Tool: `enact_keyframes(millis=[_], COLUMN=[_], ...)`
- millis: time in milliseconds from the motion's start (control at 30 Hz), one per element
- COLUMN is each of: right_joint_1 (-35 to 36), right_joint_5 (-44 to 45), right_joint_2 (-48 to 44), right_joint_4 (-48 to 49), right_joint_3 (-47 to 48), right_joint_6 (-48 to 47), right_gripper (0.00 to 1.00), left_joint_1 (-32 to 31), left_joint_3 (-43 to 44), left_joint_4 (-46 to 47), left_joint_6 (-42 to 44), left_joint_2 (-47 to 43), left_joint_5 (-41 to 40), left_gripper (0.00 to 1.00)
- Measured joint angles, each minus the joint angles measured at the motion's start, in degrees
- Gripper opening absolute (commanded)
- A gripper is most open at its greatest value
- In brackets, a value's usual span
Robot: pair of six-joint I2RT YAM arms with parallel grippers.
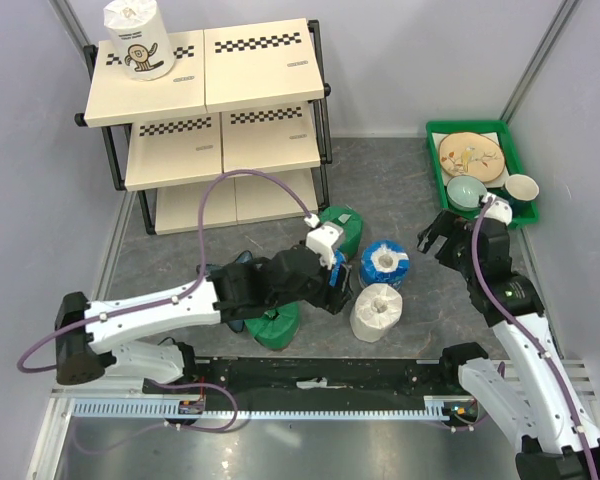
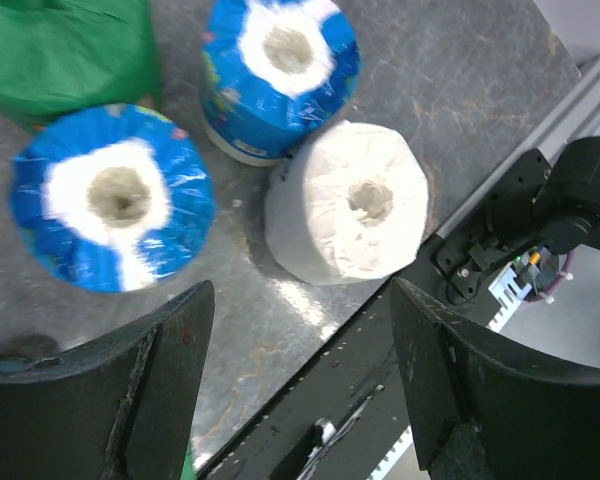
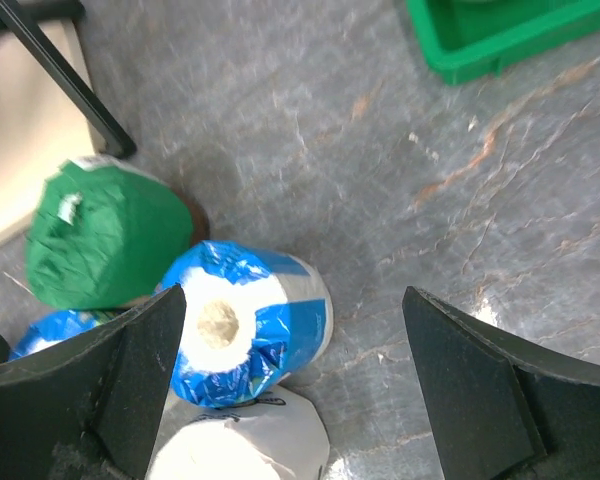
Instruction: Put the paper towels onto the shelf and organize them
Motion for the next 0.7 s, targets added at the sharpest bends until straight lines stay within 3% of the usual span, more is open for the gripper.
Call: enact_keyframes(millis=[333, 700], right_joint_1=[0.0, 0.0], right_joint_5=[3.2, 4.0], right_joint_2=[-2.0, -2.9], right_joint_4=[-1.9, -3.6], right_joint_3=[5.7, 5.7], right_joint_6=[0.0, -0.5], right_gripper=[0.98, 0.98], left_joint_1=[-4.2, -4.2], left_joint_3=[1.3, 6.1], left_joint_4=[4.9, 5.4], left_joint_6=[-1.9, -1.8], left_joint_2=[15.5, 20.6], left_joint_5=[0.0, -3.4], left_gripper=[0.79, 0.83])
